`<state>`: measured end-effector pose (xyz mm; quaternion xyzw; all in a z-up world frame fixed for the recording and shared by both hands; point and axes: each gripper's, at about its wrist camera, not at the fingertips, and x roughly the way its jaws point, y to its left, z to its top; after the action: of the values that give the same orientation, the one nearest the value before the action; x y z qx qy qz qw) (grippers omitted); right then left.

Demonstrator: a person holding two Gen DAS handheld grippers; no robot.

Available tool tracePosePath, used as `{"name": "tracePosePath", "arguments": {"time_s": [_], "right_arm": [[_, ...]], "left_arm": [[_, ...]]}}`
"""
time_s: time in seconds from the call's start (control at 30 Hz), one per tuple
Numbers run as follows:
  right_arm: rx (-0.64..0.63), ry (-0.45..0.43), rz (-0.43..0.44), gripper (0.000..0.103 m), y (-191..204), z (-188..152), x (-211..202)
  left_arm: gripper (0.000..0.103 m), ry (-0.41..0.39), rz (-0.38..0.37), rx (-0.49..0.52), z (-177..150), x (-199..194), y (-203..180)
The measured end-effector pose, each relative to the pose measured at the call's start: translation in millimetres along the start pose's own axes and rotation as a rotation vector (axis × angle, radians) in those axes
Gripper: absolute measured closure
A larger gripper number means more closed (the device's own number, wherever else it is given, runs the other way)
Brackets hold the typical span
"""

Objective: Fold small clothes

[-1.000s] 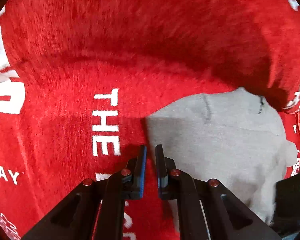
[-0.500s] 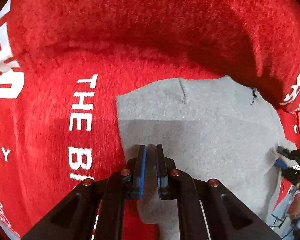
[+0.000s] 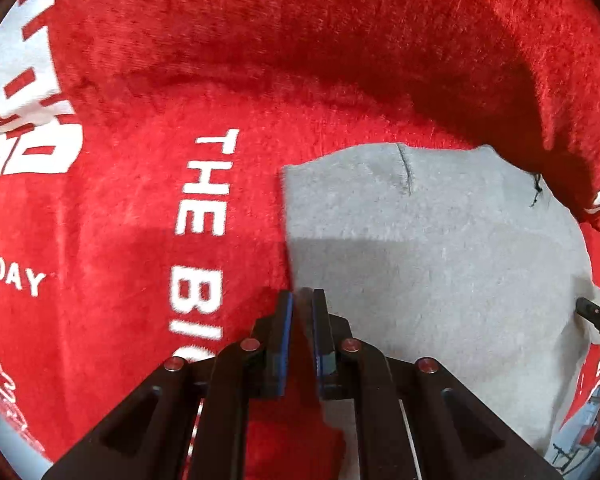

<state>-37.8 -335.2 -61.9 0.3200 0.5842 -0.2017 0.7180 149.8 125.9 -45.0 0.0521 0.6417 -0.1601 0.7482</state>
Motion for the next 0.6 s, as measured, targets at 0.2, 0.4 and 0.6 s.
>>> {"name": "tracePosePath", "arguments": {"time_s": [0.2,0.4,0.6], "right_arm": [[-0.077,-0.068,0.076,0.09,8.8,1.7,-22.7],[-0.116,-0.039,0.036,0.09,25.6,7.8,6.4],[-0.047,0.014,0.072,0.09,-2.0,-3.5,2.3]], "left_arm": [[0.092,0.01,-0.06,0.0,-20.4,-16.6,-8.9],[0.092,0.021,0.02,0.058,-40.8,6.3,-37.5],[0.092,0.015,0.053,0.062,-46.5,3.5,-51.0]]}}
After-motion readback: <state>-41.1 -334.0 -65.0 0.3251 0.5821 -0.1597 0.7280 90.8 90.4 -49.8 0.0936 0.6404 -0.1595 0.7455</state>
